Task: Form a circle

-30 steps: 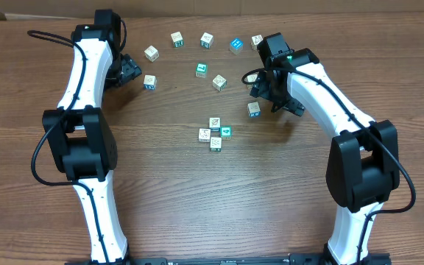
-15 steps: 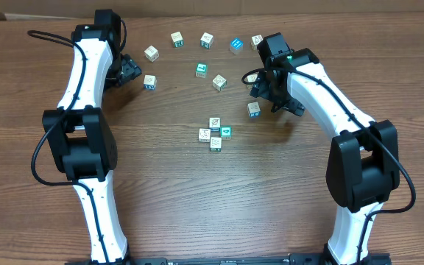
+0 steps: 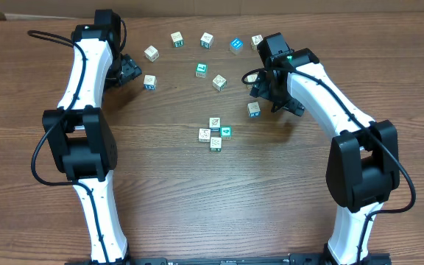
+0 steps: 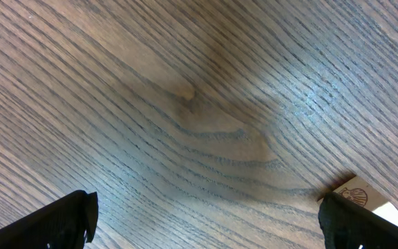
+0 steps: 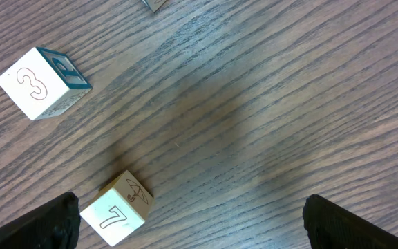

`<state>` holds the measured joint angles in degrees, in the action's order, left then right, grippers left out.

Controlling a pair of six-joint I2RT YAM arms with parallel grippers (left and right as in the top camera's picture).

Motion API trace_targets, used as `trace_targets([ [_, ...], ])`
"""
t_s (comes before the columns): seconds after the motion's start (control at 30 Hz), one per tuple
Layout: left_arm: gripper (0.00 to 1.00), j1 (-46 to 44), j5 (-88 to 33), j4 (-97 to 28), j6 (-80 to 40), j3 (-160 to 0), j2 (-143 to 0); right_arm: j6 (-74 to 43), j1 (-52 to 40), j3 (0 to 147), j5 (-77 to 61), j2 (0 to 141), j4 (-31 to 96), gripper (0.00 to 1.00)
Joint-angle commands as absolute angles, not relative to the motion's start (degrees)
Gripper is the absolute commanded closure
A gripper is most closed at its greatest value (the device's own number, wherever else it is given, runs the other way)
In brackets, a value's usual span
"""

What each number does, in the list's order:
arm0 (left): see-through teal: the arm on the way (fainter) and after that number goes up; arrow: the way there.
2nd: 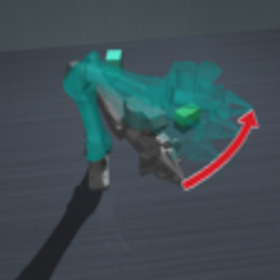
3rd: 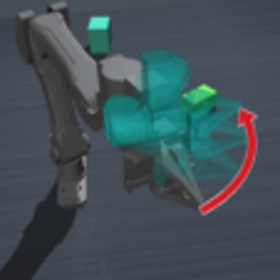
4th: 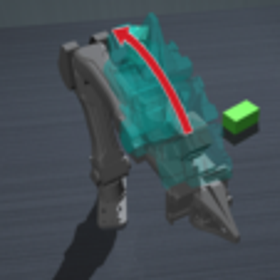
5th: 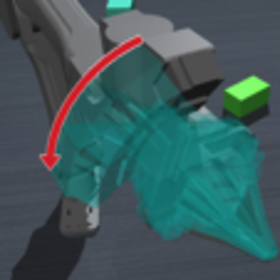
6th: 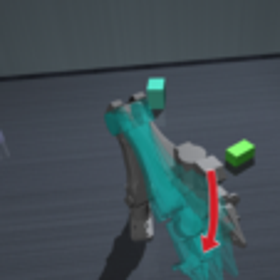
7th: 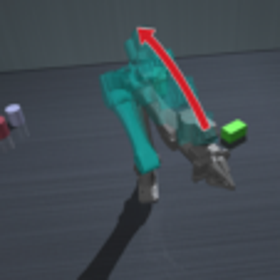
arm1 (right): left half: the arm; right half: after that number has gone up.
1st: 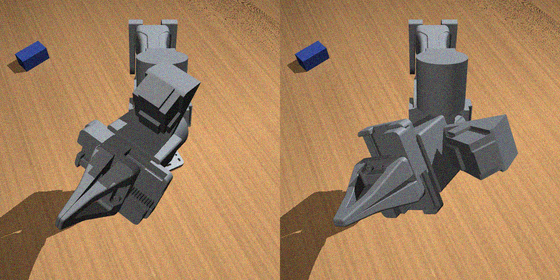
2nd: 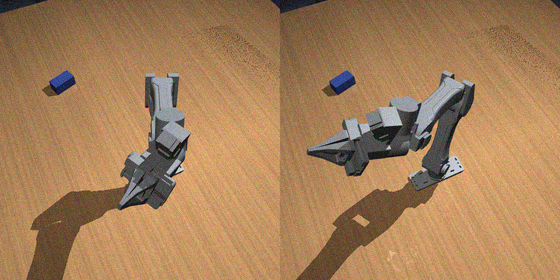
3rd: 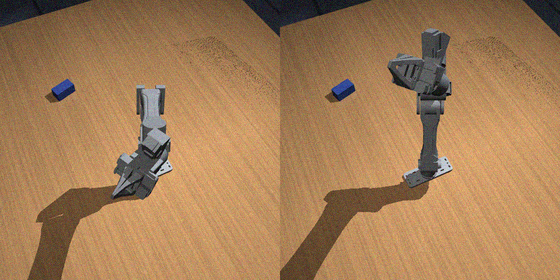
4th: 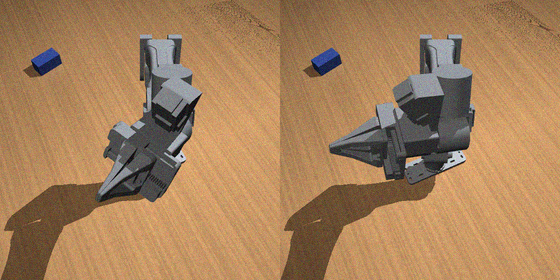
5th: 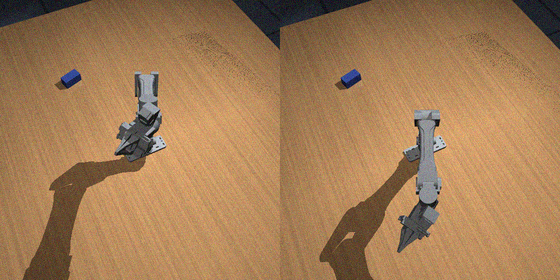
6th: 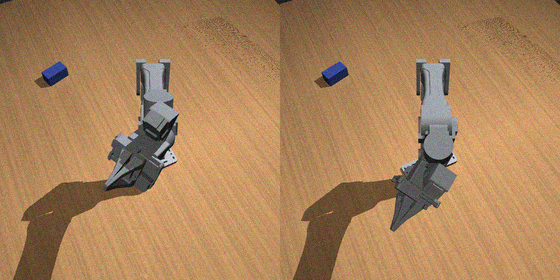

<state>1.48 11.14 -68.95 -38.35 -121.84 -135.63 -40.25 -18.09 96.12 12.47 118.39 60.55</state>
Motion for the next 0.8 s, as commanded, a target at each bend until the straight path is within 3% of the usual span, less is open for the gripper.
trace_targets([
  [0.0, 0.01, 0.95, 10.90, -68.88, -37.26, -121.64, -133.69, -40.03, -17.82, 97.08, 13.43, 116.79, 60.25, 0.00],
  [0.3, 0.00, 0.95, 10.90, -68.88, -37.26, -121.64, -130.74, -40.03, -17.82, 97.08, 13.43, 116.79, 60.25, 0.00],
  [0.6, 0.00, 0.56, 14.26, -68.97, -37.19, -121.64, -116.88, -40.03, -17.82, 97.08, 13.43, 116.79, 60.25, 0.00],
  [0.77, 0.00, 0.56, 16.05, -75.16, -36.73, -121.64, -111.57, -40.03, -17.82, 97.08, 13.43, 116.79, 60.25, 0.00],
])
